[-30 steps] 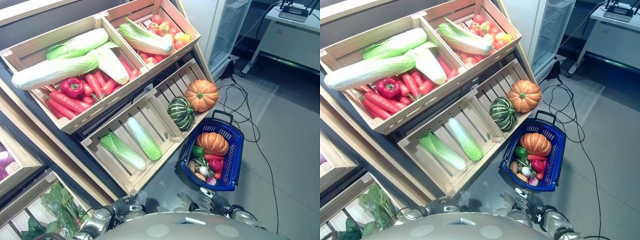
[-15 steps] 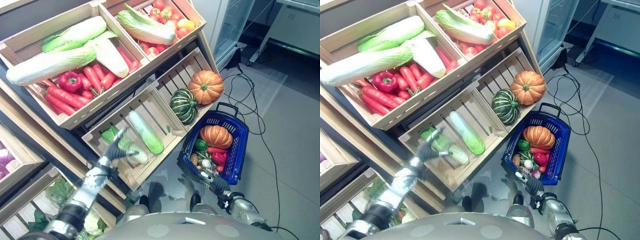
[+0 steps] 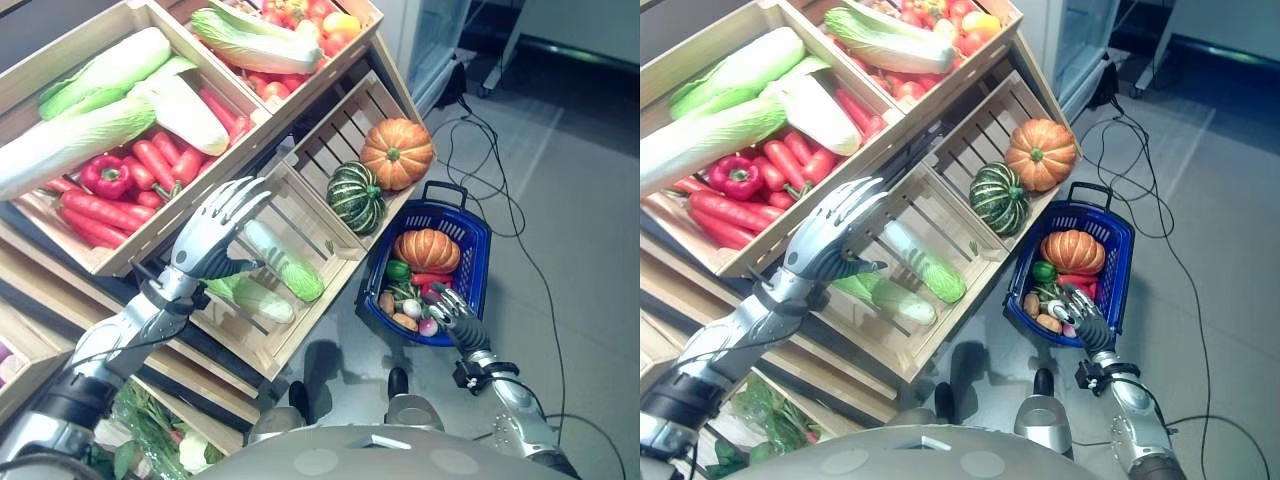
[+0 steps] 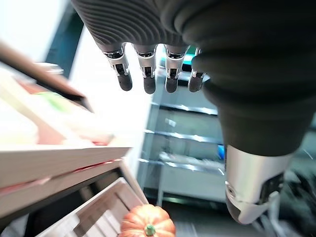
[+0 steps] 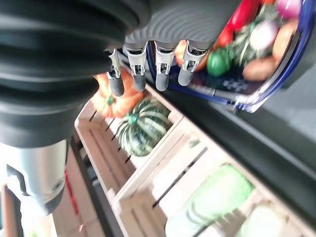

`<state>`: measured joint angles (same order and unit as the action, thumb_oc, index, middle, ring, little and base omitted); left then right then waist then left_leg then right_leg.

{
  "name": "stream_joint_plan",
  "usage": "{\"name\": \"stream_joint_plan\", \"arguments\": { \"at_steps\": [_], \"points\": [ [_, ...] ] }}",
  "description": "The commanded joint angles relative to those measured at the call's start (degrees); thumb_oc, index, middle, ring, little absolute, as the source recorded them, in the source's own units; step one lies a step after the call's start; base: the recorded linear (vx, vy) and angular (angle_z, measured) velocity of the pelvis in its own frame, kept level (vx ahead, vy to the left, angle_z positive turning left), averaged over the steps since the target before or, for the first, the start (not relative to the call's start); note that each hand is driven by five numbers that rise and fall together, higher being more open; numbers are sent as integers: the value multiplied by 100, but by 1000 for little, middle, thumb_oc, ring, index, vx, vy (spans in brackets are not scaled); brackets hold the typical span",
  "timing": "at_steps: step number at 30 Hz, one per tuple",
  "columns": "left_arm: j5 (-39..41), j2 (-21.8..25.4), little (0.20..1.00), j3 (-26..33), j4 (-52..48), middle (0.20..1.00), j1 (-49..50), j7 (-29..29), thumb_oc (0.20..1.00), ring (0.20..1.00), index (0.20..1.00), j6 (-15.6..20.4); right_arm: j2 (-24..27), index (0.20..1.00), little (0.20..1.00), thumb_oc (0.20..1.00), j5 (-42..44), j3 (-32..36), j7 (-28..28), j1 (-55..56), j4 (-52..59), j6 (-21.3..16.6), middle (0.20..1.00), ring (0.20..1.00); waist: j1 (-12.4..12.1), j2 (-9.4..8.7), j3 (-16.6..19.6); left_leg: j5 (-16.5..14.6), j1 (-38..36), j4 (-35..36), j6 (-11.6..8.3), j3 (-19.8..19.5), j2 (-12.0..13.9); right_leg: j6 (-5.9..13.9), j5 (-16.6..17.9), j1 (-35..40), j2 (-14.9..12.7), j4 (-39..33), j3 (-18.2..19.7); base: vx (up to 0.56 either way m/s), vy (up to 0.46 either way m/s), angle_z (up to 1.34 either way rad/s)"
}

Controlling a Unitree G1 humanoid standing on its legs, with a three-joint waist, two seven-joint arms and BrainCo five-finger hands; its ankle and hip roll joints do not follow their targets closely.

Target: Pick up fruits and vegetables into the basket

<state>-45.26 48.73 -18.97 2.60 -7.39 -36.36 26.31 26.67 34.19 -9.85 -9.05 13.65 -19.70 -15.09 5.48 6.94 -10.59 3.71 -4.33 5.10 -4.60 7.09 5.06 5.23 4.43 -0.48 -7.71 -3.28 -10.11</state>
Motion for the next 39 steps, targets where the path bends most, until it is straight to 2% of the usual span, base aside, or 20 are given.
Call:
{"name": "stream_joint_plan", "arguments": {
  "at_steps": [1, 4, 9, 12, 13, 14, 18, 23, 24, 25, 26, 28, 29, 35, 38, 39],
  "points": [
    [-392, 487, 1000, -408, 185, 1000, -1294, -647, 1000, 1000, 1000, -664, 439, 1000, 1000, 1000, -188, -121, 266, -477, 765, -131, 1000, 1000, 466, -76, -413, -642, 354, -591, 57, 216, 11, 338, -885, -570, -509, 1251, 225, -120, 150, -22],
    [-614, 752, 1000, -896, 493, 1000, -1992, -706, 1000, 1000, 1000, -963, 711, 1000, 1000, 1000, -203, -198, 527, -715, 978, -28, 1000, 1000, 716, 52, -730, -599, 554, -674, 33, 355, -24, 331, -943, -947, -486, 1481, 433, -122, 118, -21],
    [-680, 921, 1000, -1405, 915, 1000, -2625, -558, 1000, 1000, 1000, -1334, 943, 1000, 1000, 1000, -139, -116, 806, -834, 1137, 37, 1000, 1000, 974, 158, -1083, -583, 759, -788, 2, 486, -78, 326, -982, -1306, -456, 1678, 651, -65, 73, -22],
    [-856, 851, 1000, -1799, 1472, 1000, -3174, -340, 1000, 1000, 1000, -1632, 1071, 1000, 1000, 1000, -45, -40, 897, -1018, 1180, -10, 1000, 1000, 1156, 193, -1353, -575, 976, -924, -12, 597, -108, 313, -977, -1633, -440, 1831, 785, -88, 68, -21],
    [-905, 809, 1000, -1873, 1703, 1000, -3312, -338, 1000, 1000, 1000, -1627, 1093, 1000, 1000, 1000, -25, -25, 916, -1072, 1189, -40, 1000, 1000, 1195, 191, -1428, -586, 1073, -1008, -9, 634, -109, 303, -972, -1751, -432, 1893, 826, -83, 28, -16],
    [-913, 791, 1000, -1986, 1940, 1000, -3471, -111, 1000, 1000, 1000, -1734, 1137, 1000, 1000, 1000, 17, -10, 949, -1143, 1248, -41, 1000, 1000, 1251, 185, -1521, -597, 1204, -1120, -11, 676, -109, 296, -960, -1886, -425, 1957, 875, -77, 16, -15],
    [-951, 621, 1000, -2218, 2619, 1000, -3805, 96, 1000, 1000, 1000, -1760, 1222, 1000, 1000, 1000, 198, 53, 959, -1305, 1377, -25, 1000, 1000, 1360, 160, -1734, -646, 1545, -1446, -14, 765, -114, 262, -929, -2241, -382, 2137, 992, -55, 12, -12],
    [-497, 402, 1000, -2242, 3387, 1000, -3931, 710, 1000, 1000, 1000, -1794, 1193, 1000, 1000, 1000, 346, 175, 826, -1365, 1510, 23, 1000, 1000, 1444, 95, -1920, -708, 1994, -1833, 0, 839, -106, 218, -958, -2689, -346, 2431, 1070, -29, 0, -1],
    [-274, 336, 1000, -2228, 3539, 1000, -3915, 1090, 1000, 1000, 1000, -1807, 1177, 1000, 1000, 1000, 390, 192, 816, -1364, 1550, 61, 1000, 1000, 1453, 97, -1920, -711, 2095, -1893, 1, 853, -112, 213, -958, -2801, -338, 2486, 1086, -17, 10, 6],
    [-188, 318, 1000, -2236, 3593, 1000, -3895, 1183, 1000, 1000, 1000, -1824, 1172, 1000, 1000, 1000, 410, 196, 803, -1354, 1562, 51, 1000, 1000, 1454, 97, -1921, -710, 2147, -1915, 3, 863, -112, 210, -959, -2853, -335, 2507, 1090, -31, 13, 6],
    [191, 207, 1000, -2173, 3736, 1000, -3802, 1683, 1000, 1000, 1000, -1932, 1139, 1000, 1000, 1000, 451, 236, 736, -1338, 1594, 54, 1000, 1000, 1453, 97, -1921, -703, 2305, -1994, 9, 883, -115, 196, -959, -3003, -328, 2571, 1114, 0, 0, 0],
    [608, 93, 1000, -2124, 3827, 1000, -3716, 2135, 1000, 1000, 1000, -2006, 1127, 1000, 1000, 1000, 474, 262, 715, -1323, 1637, 77, 1000, 1000, 1454, 108, -1921, -703, 2409, -2054, 10, 884, -126, 185, -961, -3103, -321, 2617, 1142, 0, 0, 0],
    [904, -86, 1000, -1985, 3966, 1000, -3530, 2475, 1000, 1000, 1000, -2091, 1094, 1000, 1000, 1000, 455, 306, 693, -1292, 1703, 126, 1000, 1000, 1450, 122, -1921, -691, 2489, -2095, 17, 891, -128, 181, -957, -3183, -316, 2658, 1166, 1, 25, -3],
    [1059, -438, 1000, -1813, 4449, 1000, -3188, 2923, 1000, 1000, 1000, -2208, 1086, 1000, 1000, 1000, 398, 373, 670, -1322, 1900, 298, 1000, 1000, 1454, 204, -1921, -665, 2641, -2154, 19, 913, -176, 170, -964, -3349, -325, 2714, 1222, 7, 52, -4],
    [997, -553, 1000, -1736, 4607, 1000, -3014, 2821, 1000, 1000, 1000, -2242, 1107, 1000, 1000, 1000, 404, 415, 655, -1351, 1910, 376, 1000, 1000, 1462, 255, -1921, -652, 2700, -2188, 4, 942, -189, 168, -961, -3420, -341, 2732, 1254, 26, 85, -4],
    [833, -583, 1000, -1732, 4728, 1000, -2984, 2618, 1000, 1000, 1000, -2271, 1113, 1000, 1000, 1000, 380, 414, 651, -1383, 1889, 381, 1000, 1000, 1464, 266, -1921, -648, 2732, -2202, -6, 968, -186, 170, -957, -3454, -353, 2734, 1268, 24, 68, -3]
  ]
}}
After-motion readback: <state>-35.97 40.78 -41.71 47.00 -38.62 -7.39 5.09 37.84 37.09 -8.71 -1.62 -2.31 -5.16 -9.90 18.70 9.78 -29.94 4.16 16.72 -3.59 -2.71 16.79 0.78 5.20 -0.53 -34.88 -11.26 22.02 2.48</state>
